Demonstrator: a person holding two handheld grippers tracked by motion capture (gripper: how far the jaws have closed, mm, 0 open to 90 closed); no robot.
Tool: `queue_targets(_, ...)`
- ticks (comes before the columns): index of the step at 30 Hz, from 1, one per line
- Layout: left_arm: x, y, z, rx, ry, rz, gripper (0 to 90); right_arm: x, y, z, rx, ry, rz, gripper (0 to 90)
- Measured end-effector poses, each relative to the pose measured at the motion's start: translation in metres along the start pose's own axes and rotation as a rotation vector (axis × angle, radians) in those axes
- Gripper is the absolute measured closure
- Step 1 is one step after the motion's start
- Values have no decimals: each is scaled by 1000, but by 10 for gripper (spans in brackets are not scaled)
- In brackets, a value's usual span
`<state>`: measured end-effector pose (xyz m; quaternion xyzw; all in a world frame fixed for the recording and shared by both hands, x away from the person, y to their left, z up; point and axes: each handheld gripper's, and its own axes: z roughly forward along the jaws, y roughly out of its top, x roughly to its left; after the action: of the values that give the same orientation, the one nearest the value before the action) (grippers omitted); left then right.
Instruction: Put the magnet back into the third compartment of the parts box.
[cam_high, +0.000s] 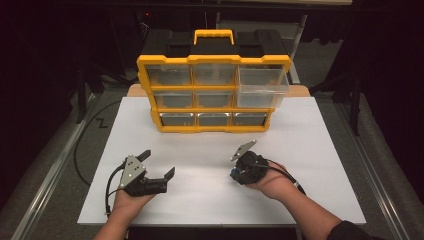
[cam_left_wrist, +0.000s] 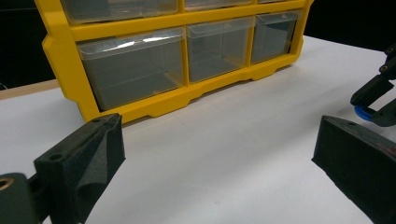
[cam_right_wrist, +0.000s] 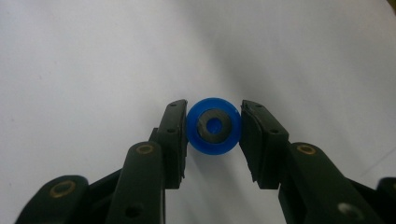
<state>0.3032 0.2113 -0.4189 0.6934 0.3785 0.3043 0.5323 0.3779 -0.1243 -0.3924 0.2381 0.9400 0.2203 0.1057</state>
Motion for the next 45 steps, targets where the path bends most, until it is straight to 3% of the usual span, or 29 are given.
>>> queue_targets(11,-1,0,1,3,-2,1,26,-10,-24,-10,41,-17,16,651)
queue_targets(20,-1,0,0,5,-3,1,26,-15,-33,-16,94,-21,17,651)
queue_targets(27,-1,0,1,7,-4,2,27,-18,-33,-20,152,-17,-7,652)
queue_targets(45,0,0,0,5,-4,0,27,-19,-23,-31,197,13,-46,651)
